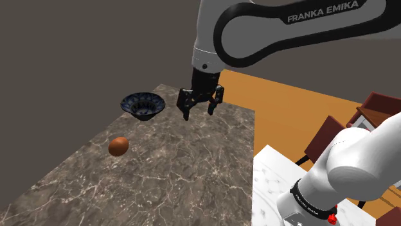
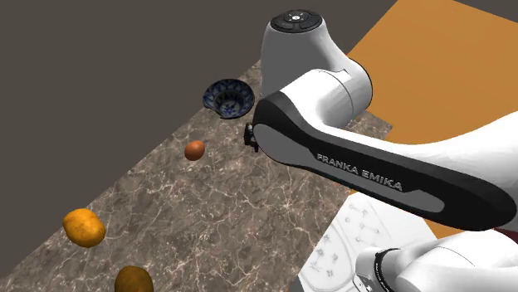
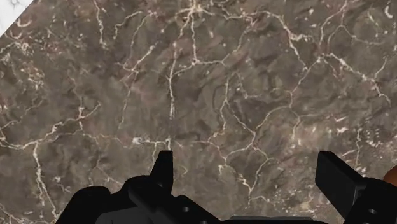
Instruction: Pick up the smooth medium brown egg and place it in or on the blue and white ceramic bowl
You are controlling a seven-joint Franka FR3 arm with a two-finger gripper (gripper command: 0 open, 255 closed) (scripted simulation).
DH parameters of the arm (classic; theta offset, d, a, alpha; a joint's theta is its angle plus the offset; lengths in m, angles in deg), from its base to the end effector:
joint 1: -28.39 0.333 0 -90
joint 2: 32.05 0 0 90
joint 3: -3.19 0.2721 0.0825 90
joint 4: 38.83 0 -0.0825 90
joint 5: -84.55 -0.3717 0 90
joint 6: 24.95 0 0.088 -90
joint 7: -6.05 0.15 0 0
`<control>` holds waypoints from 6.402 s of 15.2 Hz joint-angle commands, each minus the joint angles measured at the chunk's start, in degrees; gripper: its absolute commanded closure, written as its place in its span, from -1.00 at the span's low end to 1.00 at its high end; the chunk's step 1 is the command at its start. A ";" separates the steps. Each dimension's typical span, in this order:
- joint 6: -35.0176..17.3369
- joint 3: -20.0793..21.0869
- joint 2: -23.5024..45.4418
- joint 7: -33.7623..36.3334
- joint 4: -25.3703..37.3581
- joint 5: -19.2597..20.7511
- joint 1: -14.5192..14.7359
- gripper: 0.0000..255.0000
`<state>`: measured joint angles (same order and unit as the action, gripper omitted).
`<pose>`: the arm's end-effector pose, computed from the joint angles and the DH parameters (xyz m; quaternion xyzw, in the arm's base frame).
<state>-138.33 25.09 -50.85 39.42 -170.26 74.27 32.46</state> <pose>0.4041 0.2156 0.3902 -0.9937 0.1098 0.0127 0.0180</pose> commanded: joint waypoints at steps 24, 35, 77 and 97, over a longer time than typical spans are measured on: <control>-11.73 5.21 48.31 33.52 36.81 26.52 12.33 -1.00; -13.62 4.67 49.87 34.01 36.37 27.35 12.70 -1.00; 5.13 6.62 43.33 28.55 49.45 22.64 10.51 1.00; 6.16 2.14 51.04 12.47 58.51 22.38 0.37 1.00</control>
<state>-131.40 27.27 0.17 51.96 -111.02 96.64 33.00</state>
